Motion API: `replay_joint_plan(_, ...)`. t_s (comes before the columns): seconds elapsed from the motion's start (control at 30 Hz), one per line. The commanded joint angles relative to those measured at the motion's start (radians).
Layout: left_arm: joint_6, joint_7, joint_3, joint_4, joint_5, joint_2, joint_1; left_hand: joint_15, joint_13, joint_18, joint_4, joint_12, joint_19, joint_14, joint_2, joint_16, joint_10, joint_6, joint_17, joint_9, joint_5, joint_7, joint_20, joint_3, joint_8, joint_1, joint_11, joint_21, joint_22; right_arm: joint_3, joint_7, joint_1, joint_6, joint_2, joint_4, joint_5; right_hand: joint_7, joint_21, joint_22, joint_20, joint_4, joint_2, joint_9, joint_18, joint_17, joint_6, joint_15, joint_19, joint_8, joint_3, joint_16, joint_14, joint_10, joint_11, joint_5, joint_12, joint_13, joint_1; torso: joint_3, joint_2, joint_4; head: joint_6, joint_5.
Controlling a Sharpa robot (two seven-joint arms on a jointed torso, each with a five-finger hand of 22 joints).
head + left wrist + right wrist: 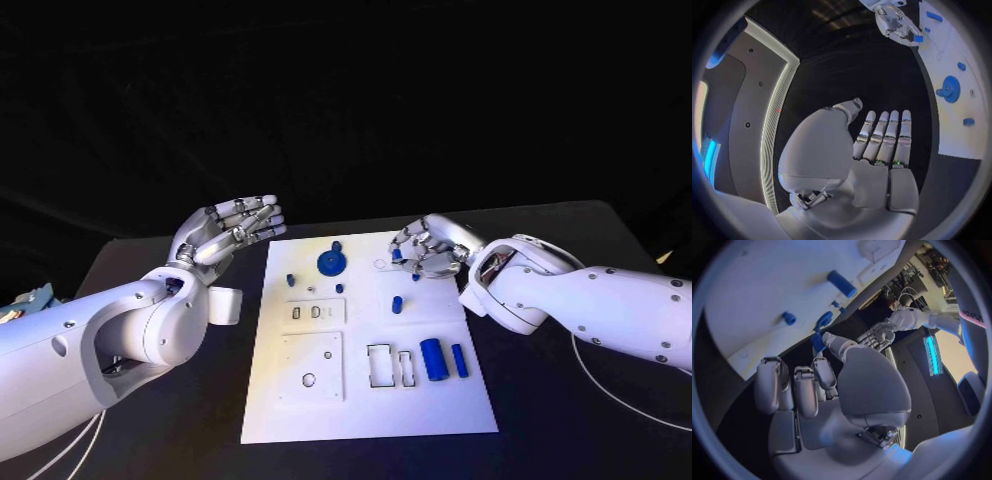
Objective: Assemble the parts on the task board
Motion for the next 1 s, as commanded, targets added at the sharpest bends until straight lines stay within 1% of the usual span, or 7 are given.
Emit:
replay_joint_plan(0.03, 0.019, 0.003, 0.001, -0.001, 0.000, 0.004, 0.001, 0.002, -0.001, 0.001, -0.003, -0.006, -0.003, -0.003, -0.003, -0.002, -0.005, -0.002, -0.002, -0.001, -0.002, 0.075, 0.002, 0.001, -0.003, -0.004, 0.000, -0.007, -0.001, 0.000, -0.099, 0.000, -0.003, 0.021, 0.040, -0.057, -0.003, 0.000, 0.054, -0.002, 0.003, 0.001, 0.047, 0.001, 0.157, -0.006, -0.007, 0.003, 0.048, 0.006, 0.005, 0.081, -0.009, 0.001, -0.005, -0.006, -0.002, -0.010, -0.0005, 0.000, 0.0022, 0.005, 0.007)
replay_joint_plan(0.17, 0.020, 0.002, 0.000, -0.008, -0.001, 0.010, 0.001, 0.002, -0.001, 0.001, -0.004, -0.006, -0.003, -0.003, -0.003, -0.003, -0.004, -0.002, -0.002, -0.001, -0.002, 0.075, 0.002, 0.002, -0.004, -0.005, 0.000, -0.007, -0.001, 0.000, -0.134, 0.000, 0.011, 0.061, 0.073, -0.093, -0.004, 0.002, 0.056, -0.002, 0.004, 0.002, 0.049, 0.001, 0.158, -0.005, -0.007, 0.004, 0.051, 0.006, 0.005, 0.081, -0.009, 0.000, -0.006, -0.007, -0.002, -0.011, -0.0018, -0.001, 0.0014, -0.002, 0.014)
replay_joint_plan(0.23, 0.020, 0.002, 0.000, -0.011, -0.001, 0.013, 0.001, 0.002, -0.001, 0.001, -0.004, -0.006, -0.003, -0.003, -0.003, -0.003, -0.004, -0.002, -0.002, -0.001, -0.002, 0.075, 0.002, 0.002, -0.004, -0.005, 0.000, -0.007, -0.001, -0.001, -0.152, -0.002, 0.026, 0.087, 0.082, -0.124, -0.005, 0.000, 0.055, -0.002, 0.006, -0.001, 0.051, 0.001, 0.156, -0.004, -0.008, 0.004, 0.056, 0.004, 0.004, 0.081, -0.008, -0.001, -0.009, -0.006, -0.002, -0.017, -0.0018, -0.001, -0.0010, -0.002, 0.020)
replay_joint_plan(0.3, 0.020, 0.002, 0.000, -0.013, -0.001, 0.015, 0.001, 0.002, -0.001, 0.001, -0.004, -0.006, -0.003, -0.003, -0.003, -0.003, -0.004, -0.002, -0.002, -0.001, -0.002, 0.075, 0.002, 0.002, -0.004, -0.005, 0.000, -0.007, -0.001, -0.002, -0.162, -0.004, 0.036, 0.106, 0.084, -0.142, -0.006, -0.001, 0.055, -0.003, 0.007, -0.001, 0.052, 0.001, 0.156, -0.004, -0.008, 0.003, 0.058, 0.003, 0.004, 0.080, -0.007, -0.001, -0.011, -0.006, -0.002, -0.019, -0.0018, -0.002, -0.0004, -0.003, 0.021)
replay_joint_plan(0.37, 0.020, 0.002, 0.000, -0.015, -0.001, 0.016, 0.001, 0.002, -0.001, 0.001, -0.004, -0.006, -0.003, -0.003, -0.003, -0.003, -0.004, -0.002, -0.002, -0.001, -0.002, 0.075, 0.002, 0.002, -0.004, -0.005, 0.000, -0.007, -0.001, -0.003, -0.169, -0.005, 0.042, 0.120, 0.083, -0.153, -0.006, -0.001, 0.054, -0.003, 0.007, -0.001, 0.052, 0.001, 0.155, -0.004, -0.008, 0.003, 0.059, 0.003, 0.004, 0.080, -0.007, -0.001, -0.012, -0.007, -0.002, -0.020, -0.0018, -0.002, -0.0004, -0.003, 0.024)
replay_joint_plan(0.53, 0.020, 0.001, 0.000, -0.019, -0.001, 0.019, 0.001, 0.002, 0.000, 0.001, -0.004, -0.006, -0.003, -0.003, -0.003, -0.003, -0.003, -0.001, -0.002, -0.001, -0.002, 0.075, 0.002, 0.002, -0.004, -0.006, 0.000, -0.007, -0.001, -0.008, -0.195, -0.016, 0.064, 0.164, 0.079, -0.204, -0.007, -0.002, 0.054, -0.003, 0.007, -0.003, 0.054, 0.002, 0.155, -0.003, -0.009, 0.003, 0.062, 0.003, 0.004, 0.080, -0.007, -0.002, -0.015, -0.007, -0.002, -0.021, -0.0003, -0.001, -0.0003, -0.015, 0.039)
replay_joint_plan(1.0, 0.020, 0.001, 0.000, -0.022, -0.001, 0.025, 0.001, 0.003, 0.000, 0.000, -0.005, -0.006, -0.003, -0.003, -0.003, -0.003, -0.002, 0.000, -0.002, -0.001, -0.002, 0.075, 0.002, 0.003, -0.004, -0.007, 0.000, -0.007, -0.001, -0.015, -0.242, -0.048, 0.097, 0.255, 0.036, -0.334, -0.008, -0.002, 0.054, -0.003, 0.007, -0.006, 0.055, 0.002, 0.156, -0.002, -0.010, 0.003, 0.065, 0.001, 0.004, 0.080, -0.005, -0.003, -0.017, -0.005, 0.000, -0.024, -0.0005, 0.000, 0.0035, -0.032, 0.058)
